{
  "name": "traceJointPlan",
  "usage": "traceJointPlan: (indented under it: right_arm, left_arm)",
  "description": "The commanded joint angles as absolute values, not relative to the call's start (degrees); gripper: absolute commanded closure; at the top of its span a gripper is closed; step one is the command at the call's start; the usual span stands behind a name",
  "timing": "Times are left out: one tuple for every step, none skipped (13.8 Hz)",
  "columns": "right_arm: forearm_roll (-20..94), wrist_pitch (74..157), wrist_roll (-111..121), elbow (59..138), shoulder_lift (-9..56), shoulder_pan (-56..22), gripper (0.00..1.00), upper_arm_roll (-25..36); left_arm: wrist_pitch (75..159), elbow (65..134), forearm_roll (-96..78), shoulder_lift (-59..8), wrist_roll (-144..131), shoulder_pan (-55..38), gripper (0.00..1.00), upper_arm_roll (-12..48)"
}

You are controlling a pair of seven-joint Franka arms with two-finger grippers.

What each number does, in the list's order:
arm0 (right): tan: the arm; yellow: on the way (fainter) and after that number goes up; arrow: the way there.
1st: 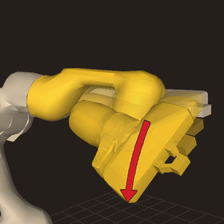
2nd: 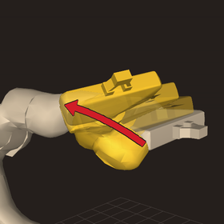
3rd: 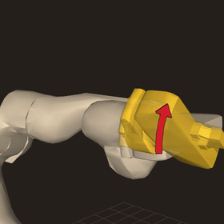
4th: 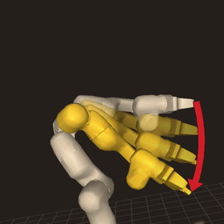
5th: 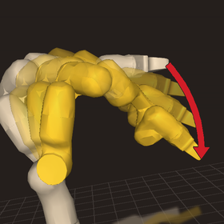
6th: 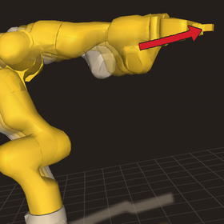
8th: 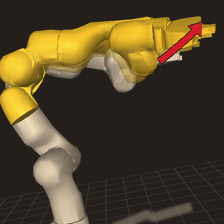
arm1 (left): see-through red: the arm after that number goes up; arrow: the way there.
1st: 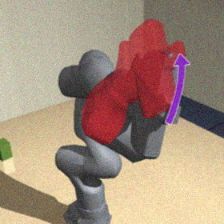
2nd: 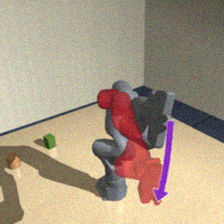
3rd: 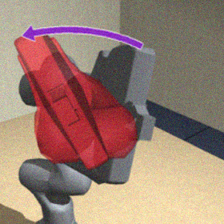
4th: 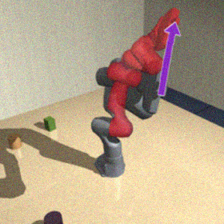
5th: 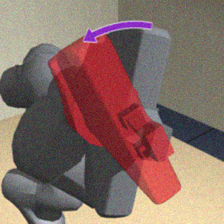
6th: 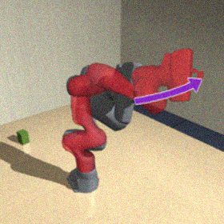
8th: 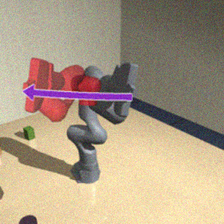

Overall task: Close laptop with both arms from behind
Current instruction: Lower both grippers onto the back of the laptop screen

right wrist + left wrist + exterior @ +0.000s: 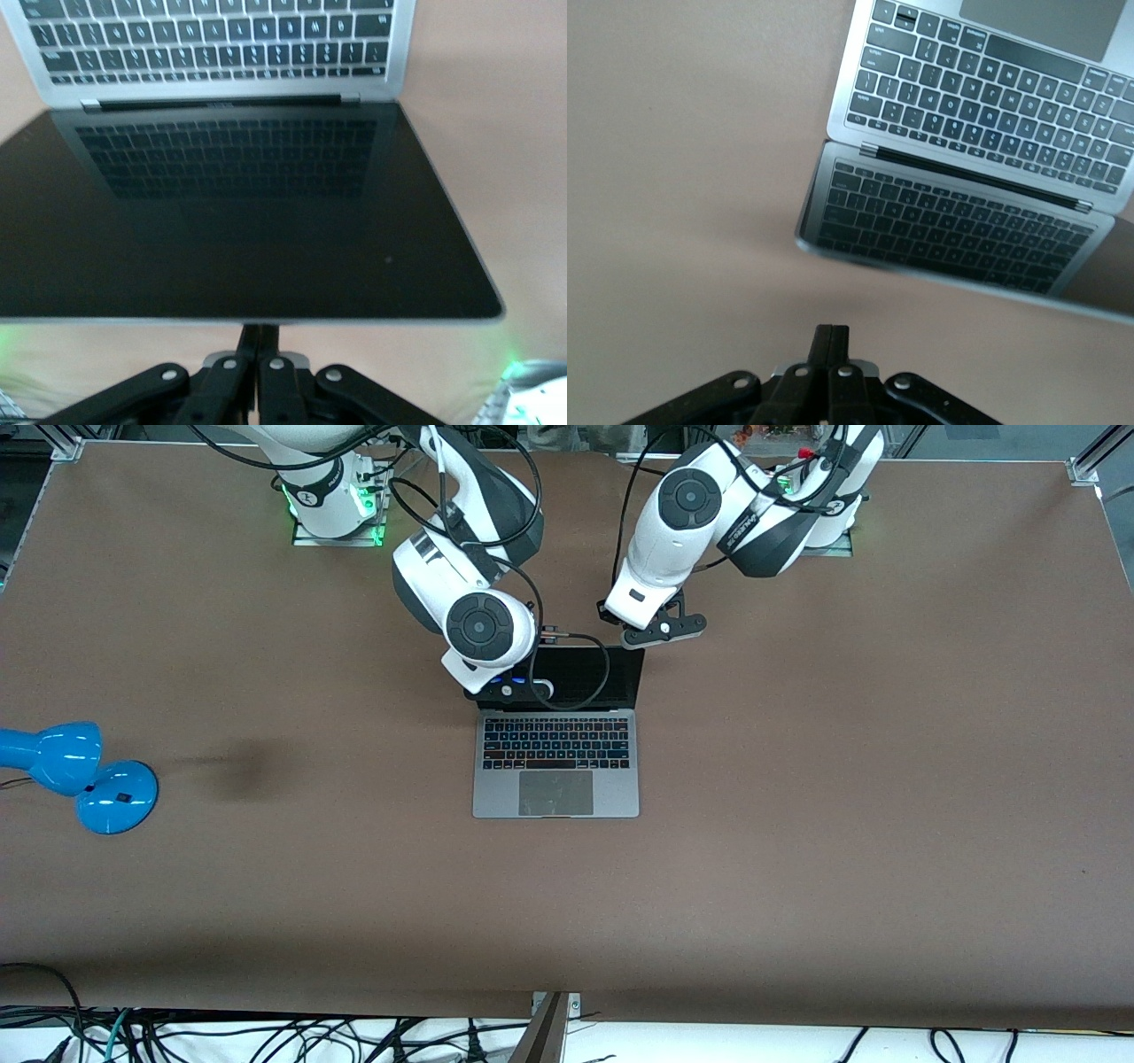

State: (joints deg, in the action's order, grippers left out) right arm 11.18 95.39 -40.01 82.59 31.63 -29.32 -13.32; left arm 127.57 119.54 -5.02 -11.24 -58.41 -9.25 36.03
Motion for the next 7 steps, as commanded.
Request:
traceJointPlan:
  right_arm:
    - [11.3, 97.9, -39.1, 83.3, 31.3, -29.6, 0.95, -12.8]
    - [11.2, 98.3, -39.0, 83.3, 31.3, -29.6, 0.95, -12.7]
    - [11.2, 98.7, -38.8, 83.3, 31.3, -29.6, 0.95, -12.7]
    - [11.1, 98.8, -38.8, 83.3, 31.5, -29.6, 0.95, -12.7]
    - [10.9, 99.1, -38.7, 83.3, 31.6, -29.6, 0.95, -12.7]
    - [10.5, 99.6, -38.3, 83.3, 31.6, -29.6, 0.95, -12.4]
    - [10.2, 100.3, -38.1, 83.3, 31.7, -29.6, 0.95, -12.4]
  left_arm:
    - [128.0, 117.2, -1.2, -14.3, -61.5, -9.1, 1.0, 36.2]
    - [128.0, 116.8, -0.6, -15.1, -61.7, -9.1, 1.0, 36.2]
    - [127.9, 115.9, 0.0, -15.7, -62.1, -9.1, 1.0, 36.1]
    - [128.0, 115.5, 0.2, -16.3, -62.7, -9.1, 1.0, 36.0]
    - [128.0, 115.1, 0.3, -16.6, -62.7, -9.1, 1.0, 35.9]
    - [127.9, 114.9, 1.2, -17.2, -62.8, -9.1, 1.0, 35.9]
    - [127.9, 114.2, 1.8, -17.8, -63.0, -9.1, 1.0, 35.9]
